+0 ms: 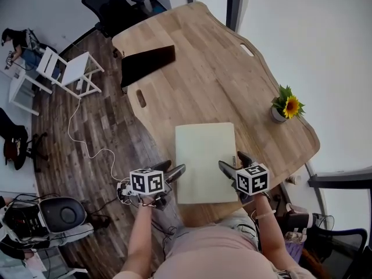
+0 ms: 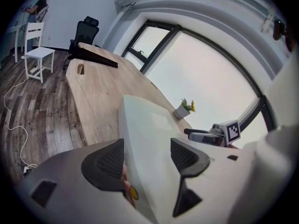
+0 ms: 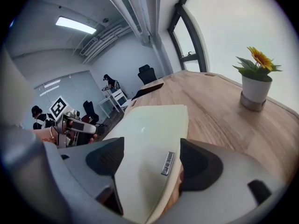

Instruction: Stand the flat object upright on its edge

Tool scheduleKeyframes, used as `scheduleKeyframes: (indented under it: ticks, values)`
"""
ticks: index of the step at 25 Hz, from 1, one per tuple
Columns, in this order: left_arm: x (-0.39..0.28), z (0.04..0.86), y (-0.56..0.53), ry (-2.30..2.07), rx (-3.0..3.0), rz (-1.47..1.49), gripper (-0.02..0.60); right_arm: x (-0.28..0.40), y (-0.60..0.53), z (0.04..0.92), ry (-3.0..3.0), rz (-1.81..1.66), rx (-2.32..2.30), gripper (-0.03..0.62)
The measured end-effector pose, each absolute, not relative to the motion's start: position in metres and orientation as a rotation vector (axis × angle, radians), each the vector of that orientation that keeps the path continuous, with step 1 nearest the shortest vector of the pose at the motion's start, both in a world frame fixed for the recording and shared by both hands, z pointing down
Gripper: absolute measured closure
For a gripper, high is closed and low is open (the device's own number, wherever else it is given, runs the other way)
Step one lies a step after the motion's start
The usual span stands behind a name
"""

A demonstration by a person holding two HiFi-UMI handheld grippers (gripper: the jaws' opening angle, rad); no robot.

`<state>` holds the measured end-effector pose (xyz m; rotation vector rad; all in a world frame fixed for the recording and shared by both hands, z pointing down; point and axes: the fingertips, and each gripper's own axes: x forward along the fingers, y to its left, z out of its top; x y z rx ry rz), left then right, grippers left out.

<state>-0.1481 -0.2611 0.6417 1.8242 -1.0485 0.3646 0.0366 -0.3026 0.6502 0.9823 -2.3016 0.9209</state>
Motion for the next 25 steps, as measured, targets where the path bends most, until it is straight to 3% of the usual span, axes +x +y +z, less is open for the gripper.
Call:
scheduleKeyframes:
  ticks: [25]
  values:
    - [-0.134,0.69,-0.274,-0.866,1.693,0.384,0.276,0.036,-0.303,0.704,-2.164,1.295,0.854,0.177]
